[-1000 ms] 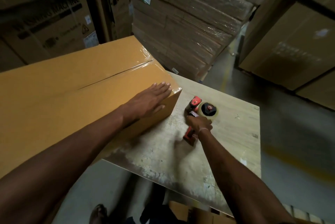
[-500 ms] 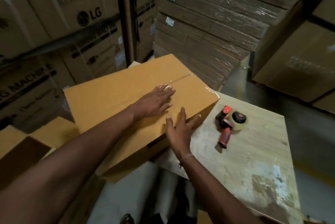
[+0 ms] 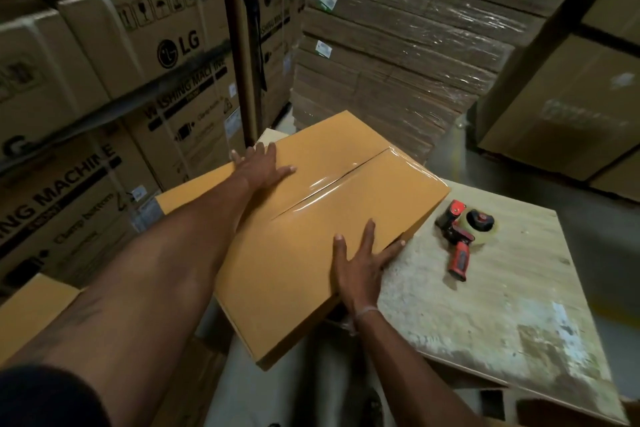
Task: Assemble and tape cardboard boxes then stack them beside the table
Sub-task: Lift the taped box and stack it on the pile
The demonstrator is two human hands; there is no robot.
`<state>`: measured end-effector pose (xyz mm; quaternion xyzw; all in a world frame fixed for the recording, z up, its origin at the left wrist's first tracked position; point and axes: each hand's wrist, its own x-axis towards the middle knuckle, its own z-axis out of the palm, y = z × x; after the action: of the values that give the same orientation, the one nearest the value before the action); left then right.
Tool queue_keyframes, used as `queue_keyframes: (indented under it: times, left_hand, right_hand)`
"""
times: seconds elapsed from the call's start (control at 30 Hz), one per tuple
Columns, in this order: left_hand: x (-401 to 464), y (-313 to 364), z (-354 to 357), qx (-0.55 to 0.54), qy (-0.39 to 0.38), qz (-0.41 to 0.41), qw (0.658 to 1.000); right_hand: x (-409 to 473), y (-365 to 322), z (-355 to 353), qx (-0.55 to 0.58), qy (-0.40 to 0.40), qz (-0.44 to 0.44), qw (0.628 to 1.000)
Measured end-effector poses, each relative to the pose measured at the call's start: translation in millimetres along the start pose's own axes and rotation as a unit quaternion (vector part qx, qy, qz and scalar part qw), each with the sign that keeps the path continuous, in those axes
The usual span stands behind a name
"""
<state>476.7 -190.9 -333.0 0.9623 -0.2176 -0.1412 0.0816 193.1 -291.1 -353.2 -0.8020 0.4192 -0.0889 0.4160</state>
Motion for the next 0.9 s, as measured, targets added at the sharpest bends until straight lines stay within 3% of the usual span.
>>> queue_keyframes:
  times: [0.2, 0.4, 0.57, 0.7, 0.9]
  left_hand:
    - [-10.7, 1.4, 3.6, -0.056, 0.015, -0.034, 0.998]
    - [-34.9, -7.8, 4.8, -0.069, -0.074, -0.054, 0.993]
    - [-63.0, -11.1, 11.2, -0.160, -0.077, -0.090, 0.980]
    - [-103.5, -8.2, 14.5, -0.221, -0.069, -0.065, 0.971]
    - [-189.5, 42.9, 3.4, -0.243, -0.019, -0.050, 0.968]
  right_hand:
    - [10.6, 20.7, -15.9, 0.023, -0.020, -0.018, 0.999]
    - [28.0, 39.6, -62.2, 0.071, 0.006, 0.047, 0.996]
    - [33.6, 42.7, -78.4, 0.059, -0.008, 0.075, 0.995]
    - [19.9, 54.4, -97.1, 0.069, 0.012, 0.055, 0.996]
    - [-7.9, 68.2, -175.8, 0.062, 0.037, 0.014, 0.997]
